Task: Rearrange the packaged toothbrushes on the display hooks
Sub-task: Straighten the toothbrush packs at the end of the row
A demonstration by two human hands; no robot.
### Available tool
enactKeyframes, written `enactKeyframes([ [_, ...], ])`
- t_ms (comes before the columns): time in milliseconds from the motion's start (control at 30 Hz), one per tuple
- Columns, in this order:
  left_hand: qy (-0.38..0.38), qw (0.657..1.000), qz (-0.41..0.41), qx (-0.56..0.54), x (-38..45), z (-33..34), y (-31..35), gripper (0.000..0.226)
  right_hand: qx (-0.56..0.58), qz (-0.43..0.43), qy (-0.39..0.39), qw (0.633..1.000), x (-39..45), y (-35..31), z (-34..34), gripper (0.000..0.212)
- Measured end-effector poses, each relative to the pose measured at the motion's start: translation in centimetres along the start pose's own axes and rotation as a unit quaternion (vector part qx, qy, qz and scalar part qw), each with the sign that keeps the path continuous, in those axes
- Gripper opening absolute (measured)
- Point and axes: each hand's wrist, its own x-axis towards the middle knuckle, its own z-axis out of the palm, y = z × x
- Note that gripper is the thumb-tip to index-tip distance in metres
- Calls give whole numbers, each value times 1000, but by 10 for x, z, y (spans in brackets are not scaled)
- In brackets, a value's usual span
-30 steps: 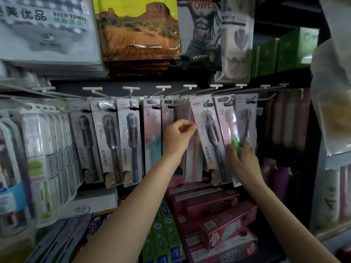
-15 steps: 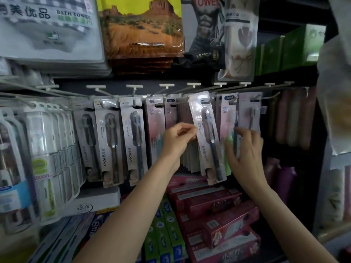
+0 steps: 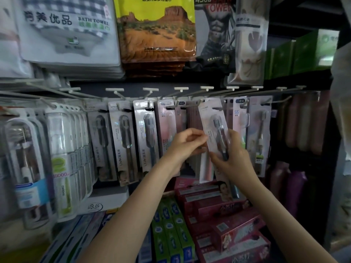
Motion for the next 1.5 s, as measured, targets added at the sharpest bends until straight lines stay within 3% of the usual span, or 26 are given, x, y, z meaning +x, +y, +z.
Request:
enactKeyframes([
  [133,-8,996,12,90,-11,-6,-10,7,-11,-4,-53,999,-18,15,14,40],
  [233,17,990,74,117,-29,-18,-18,17,-8,-16,-96,995,-27,20,24,55],
  [333,89,985,125,82,-52,-39,-23,18,31,-23,-105,994,-27,12,33,65],
  [500,249,960,126,15,-65,-81,-16,15,72,-99,-101,987,-12,-21,61,57],
  [600,299,938,165,54,-62,-98,1,16,89,-125,-91,984,2,-41,78,49],
  [700,282,934,193,101,-55,-106,15,20,127,-94,-87,984,7,-47,86,48],
  [867,223,946,169,163,-35,-103,18,18,194,-30,-87,977,3,-36,84,45],
  [1033,231,946,167,158,-22,-108,22,21,182,-14,-127,975,16,-33,77,46],
  [1167,203,936,156,241,-14,-108,28,28,154,-11,-141,978,12,-24,80,41],
  [1333,236,880,201,360,-16,-117,26,23,109,1,-59,992,3,-4,72,30],
  [1500,336,816,306,356,-37,-103,-1,34,31,43,156,986,-6,14,49,20],
])
